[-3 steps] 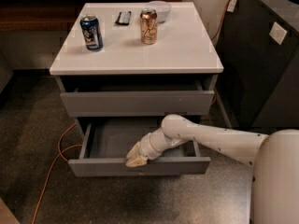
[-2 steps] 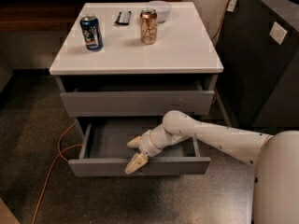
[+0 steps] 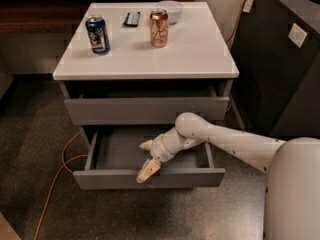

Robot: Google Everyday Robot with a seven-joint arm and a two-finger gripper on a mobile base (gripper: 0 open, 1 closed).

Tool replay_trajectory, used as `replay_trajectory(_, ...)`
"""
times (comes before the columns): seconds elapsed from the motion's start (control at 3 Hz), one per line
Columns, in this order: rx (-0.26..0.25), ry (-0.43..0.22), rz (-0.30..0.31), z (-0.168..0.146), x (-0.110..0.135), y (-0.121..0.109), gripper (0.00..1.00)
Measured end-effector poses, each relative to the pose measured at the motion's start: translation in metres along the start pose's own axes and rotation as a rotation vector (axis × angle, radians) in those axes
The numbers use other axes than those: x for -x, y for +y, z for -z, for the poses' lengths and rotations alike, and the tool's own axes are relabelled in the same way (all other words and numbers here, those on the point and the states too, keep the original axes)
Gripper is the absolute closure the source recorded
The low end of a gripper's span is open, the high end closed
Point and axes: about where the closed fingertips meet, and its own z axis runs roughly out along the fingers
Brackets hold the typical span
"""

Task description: Open middle drawer

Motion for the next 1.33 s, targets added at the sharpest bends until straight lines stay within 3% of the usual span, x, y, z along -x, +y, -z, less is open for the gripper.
replay_trajectory(1.0,-0.065,0.043,-0.062,0.004,-0.022,-0.05,0.92)
replay_trajectory(1.33,-0.077,0.115,-0.069,-0.01,-0.038,-0.058,1.0)
